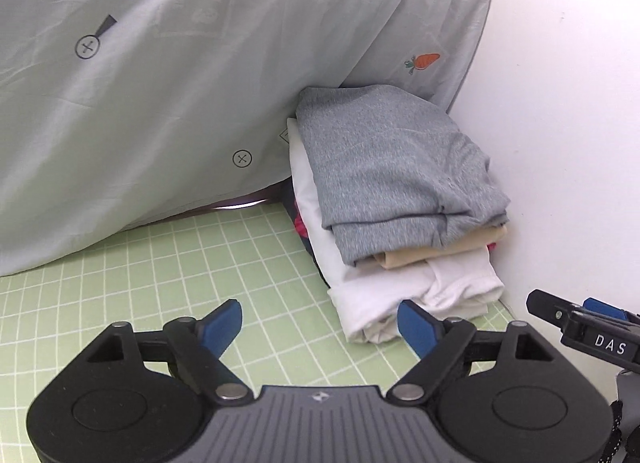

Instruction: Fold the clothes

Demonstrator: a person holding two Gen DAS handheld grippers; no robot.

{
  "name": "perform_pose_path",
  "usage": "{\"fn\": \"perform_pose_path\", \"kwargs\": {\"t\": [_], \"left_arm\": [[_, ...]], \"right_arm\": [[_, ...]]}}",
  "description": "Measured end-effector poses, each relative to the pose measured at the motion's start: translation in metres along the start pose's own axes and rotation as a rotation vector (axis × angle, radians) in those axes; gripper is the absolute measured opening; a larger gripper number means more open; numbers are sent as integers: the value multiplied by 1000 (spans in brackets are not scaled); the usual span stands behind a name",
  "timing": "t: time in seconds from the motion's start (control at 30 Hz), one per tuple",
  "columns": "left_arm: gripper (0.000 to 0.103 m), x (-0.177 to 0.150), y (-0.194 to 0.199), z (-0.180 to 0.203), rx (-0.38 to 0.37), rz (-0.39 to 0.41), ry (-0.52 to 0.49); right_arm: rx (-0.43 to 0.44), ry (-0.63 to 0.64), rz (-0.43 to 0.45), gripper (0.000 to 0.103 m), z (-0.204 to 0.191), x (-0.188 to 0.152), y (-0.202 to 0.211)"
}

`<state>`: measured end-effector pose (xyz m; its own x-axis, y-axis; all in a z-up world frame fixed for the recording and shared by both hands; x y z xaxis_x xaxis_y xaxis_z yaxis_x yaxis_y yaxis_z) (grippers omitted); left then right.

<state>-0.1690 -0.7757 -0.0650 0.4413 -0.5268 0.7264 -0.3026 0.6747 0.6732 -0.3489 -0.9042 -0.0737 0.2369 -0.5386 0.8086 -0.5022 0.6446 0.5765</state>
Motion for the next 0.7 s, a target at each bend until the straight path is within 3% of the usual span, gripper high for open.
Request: {"fn": "perform_pose_path", "kwargs": {"t": [0.27,0.43,0.7], "left_arm": [[103,-61,70,5,18,1,-40],[103,-92,97,5,32,11,-50],[103,-115,120,4,31,9,-79]], "right_arm": [[43,0,-34,103,-19,-61,82],[78,35,-25,103,-36,-90,121],[55,69,-30,103,-51,-104,140]]}}
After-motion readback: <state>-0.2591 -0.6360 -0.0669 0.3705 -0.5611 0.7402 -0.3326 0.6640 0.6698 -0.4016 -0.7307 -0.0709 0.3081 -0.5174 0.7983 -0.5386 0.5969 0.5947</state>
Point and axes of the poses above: each gripper's, at about its wrist camera, not at the fingertips, and y roughly against the way its jaws point, z to its right, x to its top, the point moved 10 cm from there along -y, roughly the way its jaws point, and after that the axes turned 2 degrees about -z, right-handed, at the moved point
